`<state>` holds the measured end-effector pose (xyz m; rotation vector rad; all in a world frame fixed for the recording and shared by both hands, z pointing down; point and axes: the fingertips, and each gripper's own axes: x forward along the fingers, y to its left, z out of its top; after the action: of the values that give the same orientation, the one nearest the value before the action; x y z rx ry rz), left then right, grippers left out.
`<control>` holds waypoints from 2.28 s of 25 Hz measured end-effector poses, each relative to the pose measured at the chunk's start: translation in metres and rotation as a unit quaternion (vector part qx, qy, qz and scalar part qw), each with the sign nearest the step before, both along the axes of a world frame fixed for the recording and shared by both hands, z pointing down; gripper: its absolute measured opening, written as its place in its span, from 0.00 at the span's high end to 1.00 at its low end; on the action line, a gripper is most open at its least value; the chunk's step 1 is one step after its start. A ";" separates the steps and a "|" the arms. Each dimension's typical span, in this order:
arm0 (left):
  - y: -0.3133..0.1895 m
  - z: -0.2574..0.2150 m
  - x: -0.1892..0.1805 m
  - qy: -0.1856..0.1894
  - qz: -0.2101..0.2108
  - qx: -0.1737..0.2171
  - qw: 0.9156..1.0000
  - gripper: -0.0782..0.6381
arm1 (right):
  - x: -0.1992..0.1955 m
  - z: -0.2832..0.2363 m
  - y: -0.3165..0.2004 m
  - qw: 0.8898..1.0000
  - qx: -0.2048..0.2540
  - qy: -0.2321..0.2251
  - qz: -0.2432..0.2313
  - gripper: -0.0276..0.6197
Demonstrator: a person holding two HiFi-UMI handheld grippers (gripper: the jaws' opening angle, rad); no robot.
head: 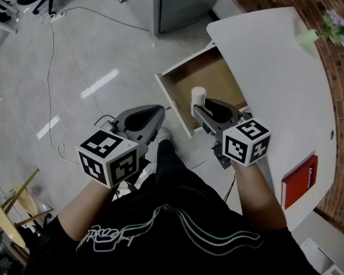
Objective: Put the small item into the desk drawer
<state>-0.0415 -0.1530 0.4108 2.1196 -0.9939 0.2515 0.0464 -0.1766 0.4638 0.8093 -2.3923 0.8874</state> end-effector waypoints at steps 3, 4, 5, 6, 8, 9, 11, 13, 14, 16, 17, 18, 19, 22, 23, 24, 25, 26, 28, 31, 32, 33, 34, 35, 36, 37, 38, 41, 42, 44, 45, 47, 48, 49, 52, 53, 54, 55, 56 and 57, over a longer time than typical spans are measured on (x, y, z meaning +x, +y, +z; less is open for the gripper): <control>-0.009 0.017 -0.009 0.000 -0.007 -0.013 1.000 0.86 | -0.005 0.036 -0.011 0.999 -0.018 0.027 -0.010 0.75; -0.010 0.023 -0.012 0.000 -0.009 -0.018 1.000 0.86 | -0.007 0.049 -0.013 0.999 -0.027 0.036 -0.013 0.75; -0.011 0.029 -0.015 -0.001 -0.010 -0.022 1.000 0.86 | -0.008 0.063 -0.014 0.998 -0.035 0.045 -0.016 0.75; -0.013 0.034 -0.016 -0.002 -0.009 -0.025 1.000 0.86 | -0.008 0.075 -0.016 0.997 -0.043 0.054 -0.020 0.75; -0.018 0.044 -0.017 -0.004 -0.008 -0.028 1.000 0.86 | -0.008 0.097 -0.022 0.995 -0.055 0.074 -0.024 0.75; -0.020 0.049 -0.018 -0.004 -0.007 -0.030 1.000 0.86 | -0.007 0.108 -0.025 0.994 -0.061 0.084 -0.025 0.75; -0.021 0.060 -0.021 -0.005 -0.009 -0.037 0.999 0.86 | -0.005 0.131 -0.029 0.992 -0.075 0.102 -0.024 0.75; -0.021 0.071 -0.024 -0.008 -0.012 -0.045 0.999 0.86 | -0.003 0.153 -0.031 0.989 -0.089 0.113 -0.026 0.75; -0.022 0.076 -0.025 -0.009 -0.013 -0.049 0.999 0.86 | -0.003 0.163 -0.033 0.988 -0.095 0.118 -0.029 0.75; -0.023 0.084 -0.027 -0.012 -0.012 -0.053 0.998 0.86 | -0.002 0.183 -0.036 0.985 -0.106 0.129 -0.033 0.75; -0.023 0.089 -0.028 -0.013 -0.011 -0.054 0.998 0.86 | -0.002 0.193 -0.038 0.984 -0.112 0.136 -0.034 0.75; -0.023 0.093 -0.029 -0.015 -0.010 -0.056 0.998 0.86 | -0.001 0.203 -0.040 0.982 -0.117 0.144 -0.035 0.75; -0.023 0.097 -0.029 -0.016 -0.011 -0.058 0.998 0.86 | 0.000 0.212 -0.041 0.980 -0.123 0.151 -0.036 0.75; -0.025 0.107 -0.032 -0.013 -0.018 -0.067 0.998 0.86 | 0.004 0.240 -0.040 0.974 -0.145 0.169 -0.038 0.75; -0.028 0.109 -0.034 -0.013 -0.022 -0.069 0.997 0.86 | 0.005 0.249 -0.041 0.972 -0.152 0.175 -0.039 0.75; -0.030 0.112 -0.036 -0.014 -0.027 -0.071 0.997 0.86 | 0.006 0.258 -0.042 0.970 -0.158 0.182 -0.042 0.75; -0.032 0.116 -0.038 -0.013 -0.031 -0.073 0.997 0.86 | 0.006 0.268 -0.043 0.967 -0.163 0.189 -0.045 0.75; -0.034 0.119 -0.040 -0.012 -0.033 -0.073 0.997 0.86 | 0.007 0.276 -0.044 0.965 -0.168 0.197 -0.048 0.75; -0.035 0.125 -0.044 -0.011 -0.038 -0.076 0.996 0.86 | 0.010 0.292 -0.045 0.959 -0.176 0.213 -0.056 0.75; -0.034 0.133 -0.050 -0.012 -0.048 -0.082 0.995 0.86 | 0.015 0.314 -0.045 0.950 -0.191 0.237 -0.070 0.75; -0.033 0.137 -0.054 -0.013 -0.053 -0.084 0.995 0.86 | 0.016 0.321 -0.046 0.947 -0.196 0.244 -0.076 0.75; -0.033 0.141 -0.057 -0.014 -0.058 -0.087 0.994 0.86 | 0.016 0.328 -0.045 0.944 -0.200 0.250 -0.081 0.75; -0.033 0.145 -0.061 -0.014 -0.064 -0.091 0.994 0.86 | 0.015 0.333 -0.045 0.941 -0.204 0.255 -0.087 0.75; -0.033 0.148 -0.065 -0.015 -0.069 -0.095 0.993 0.86 | 0.015 0.337 -0.045 0.939 -0.206 0.259 -0.092 0.75; -0.033 0.151 -0.068 -0.015 -0.075 -0.099 0.992 0.86 | 0.015 0.341 -0.045 0.937 -0.208 0.263 -0.096 0.75; -0.033 0.153 -0.071 -0.015 -0.080 -0.102 0.991 0.86 | 0.015 0.344 -0.044 0.936 -0.210 0.266 -0.098 0.75; -0.033 0.155 -0.074 -0.014 -0.084 -0.104 0.991 0.86 | 0.015 0.347 -0.044 0.935 -0.212 0.267 -0.099 0.75; -0.034 0.161 -0.080 -0.013 -0.093 -0.109 0.990 0.86 | 0.014 0.351 -0.045 0.934 -0.213 0.269 -0.102 0.75; -0.034 0.163 -0.081 -0.012 -0.094 -0.110 0.989 0.86 | 0.013 0.352 -0.045 0.933 -0.213 0.270 -0.104 0.75; -0.034 0.166 -0.084 -0.011 -0.098 -0.111 0.989 0.86 | 0.011 0.354 -0.046 0.933 -0.212 0.270 -0.108 0.75; -0.034 0.167 -0.085 -0.011 -0.101 -0.112 0.988 0.86 | 0.010 0.355 -0.046 0.933 -0.212 0.269 -0.110 0.75; -0.035 0.168 -0.086 -0.011 -0.106 -0.113 0.988 0.86 | 0.009 0.356 -0.046 0.933 -0.211 0.268 -0.114 0.74; -0.036 0.168 -0.086 -0.011 -0.108 -0.113 0.988 0.86 | 0.010 0.356 -0.046 0.933 -0.212 0.268 -0.116 0.74; -0.036 0.167 -0.086 -0.011 -0.109 -0.112 0.988 0.86 | 0.010 0.357 -0.046 0.932 -0.213 0.268 -0.117 0.73; -0.036 0.167 -0.087 -0.012 -0.110 -0.111 0.988 0.86 | 0.011 0.356 -0.046 0.932 -0.214 0.266 -0.118 0.70; -0.036 0.167 -0.087 -0.012 -0.110 -0.110 0.988 0.86 | 0.012 0.356 -0.046 0.933 -0.215 0.264 -0.117 0.69; -0.035 0.166 -0.087 -0.012 -0.109 -0.109 0.988 0.86 | 0.012 0.354 -0.046 0.934 -0.216 0.260 -0.114 0.67; -0.035 0.166 -0.087 -0.011 -0.109 -0.107 0.988 0.86 | 0.012 0.352 -0.046 0.936 -0.217 0.255 -0.110 0.64; -0.035 0.165 -0.087 -0.009 -0.108 -0.105 0.989 0.86 | 0.012 0.350 -0.047 0.938 -0.219 0.249 -0.104 0.63; -0.034 0.164 -0.086 -0.008 -0.107 -0.104 0.989 0.86 | 0.013 0.346 -0.048 0.940 -0.219 0.243 -0.098 0.62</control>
<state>-0.1279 -0.1872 0.5744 1.8107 -1.1438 0.2531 0.0589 -0.2249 0.8100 0.5247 -1.7228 0.9570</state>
